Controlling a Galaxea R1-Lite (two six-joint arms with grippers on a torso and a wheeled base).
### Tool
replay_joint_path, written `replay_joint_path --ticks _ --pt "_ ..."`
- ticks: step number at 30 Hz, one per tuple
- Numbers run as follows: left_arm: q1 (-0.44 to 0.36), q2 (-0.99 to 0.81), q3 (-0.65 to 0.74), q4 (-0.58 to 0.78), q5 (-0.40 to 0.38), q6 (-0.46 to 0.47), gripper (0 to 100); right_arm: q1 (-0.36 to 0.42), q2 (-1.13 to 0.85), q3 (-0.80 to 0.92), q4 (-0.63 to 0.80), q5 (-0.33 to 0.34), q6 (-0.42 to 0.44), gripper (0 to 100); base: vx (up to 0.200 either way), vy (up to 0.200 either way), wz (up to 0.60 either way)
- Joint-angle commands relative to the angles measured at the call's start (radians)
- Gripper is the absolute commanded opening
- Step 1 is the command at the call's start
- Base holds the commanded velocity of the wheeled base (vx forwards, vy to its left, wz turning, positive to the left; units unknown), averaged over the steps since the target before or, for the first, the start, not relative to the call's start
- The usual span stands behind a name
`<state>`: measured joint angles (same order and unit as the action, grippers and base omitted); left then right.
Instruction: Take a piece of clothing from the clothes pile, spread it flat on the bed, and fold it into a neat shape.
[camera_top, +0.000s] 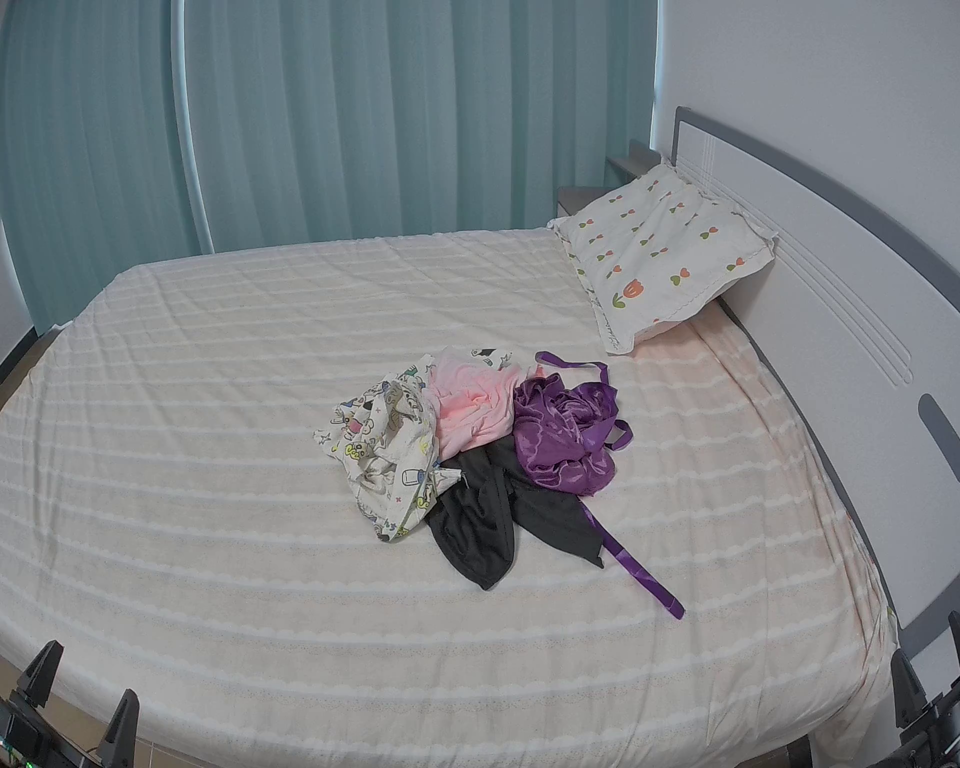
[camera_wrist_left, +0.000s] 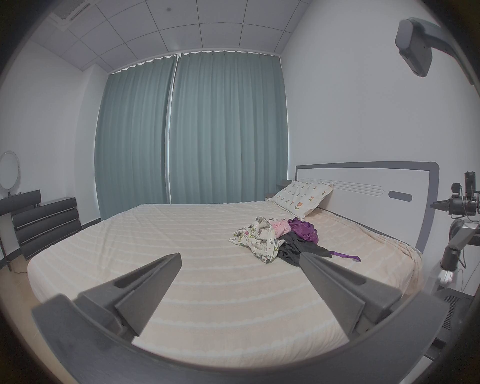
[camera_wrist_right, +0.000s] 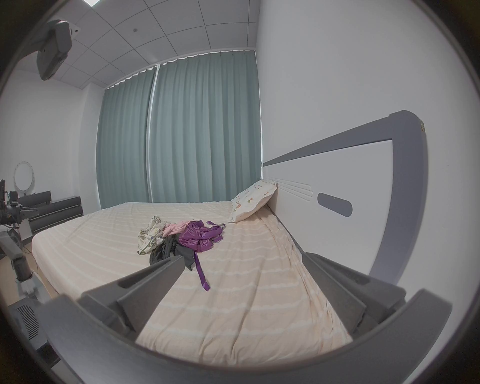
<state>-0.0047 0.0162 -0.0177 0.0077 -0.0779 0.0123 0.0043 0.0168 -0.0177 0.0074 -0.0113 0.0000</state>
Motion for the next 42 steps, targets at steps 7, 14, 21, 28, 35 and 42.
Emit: replay_joint_path --ticks 7,14,21,28,35,42 --pt "0.0 -0.009 0.016 0.0 0.0 0.0 100 0.01 0.181 -0.217 0.045 0.099 0.043 100 0.0 0.0 0.0" --pt "0.0 -0.009 0.016 0.0 0.0 0.0 100 0.037 0.644 -0.235 -0.06 0.254 0.167 100 0.0 0.0 0.0" --pt "0.0 -0.009 0.016 0.0 0.0 0.0 100 0.08 1.078 -0.248 -0.307 0.271 0.198 100 0.0 0.0 0.0" --pt "0.0 -0.009 0.016 0.0 0.0 0.0 100 0.178 1.447 -0.312 -0.557 0.263 0.351 100 0.0 0.0 0.0" --pt "0.0 -0.009 0.016 0.0 0.0 -0.002 100 0.247 1.792 -0.433 -0.776 0.235 0.534 100 0.0 0.0 0.0" --pt "0.0 -0.009 0.016 0.0 0.0 -0.002 100 0.312 2.045 -0.591 -0.856 0.146 0.676 100 0.0 0.0 0.0"
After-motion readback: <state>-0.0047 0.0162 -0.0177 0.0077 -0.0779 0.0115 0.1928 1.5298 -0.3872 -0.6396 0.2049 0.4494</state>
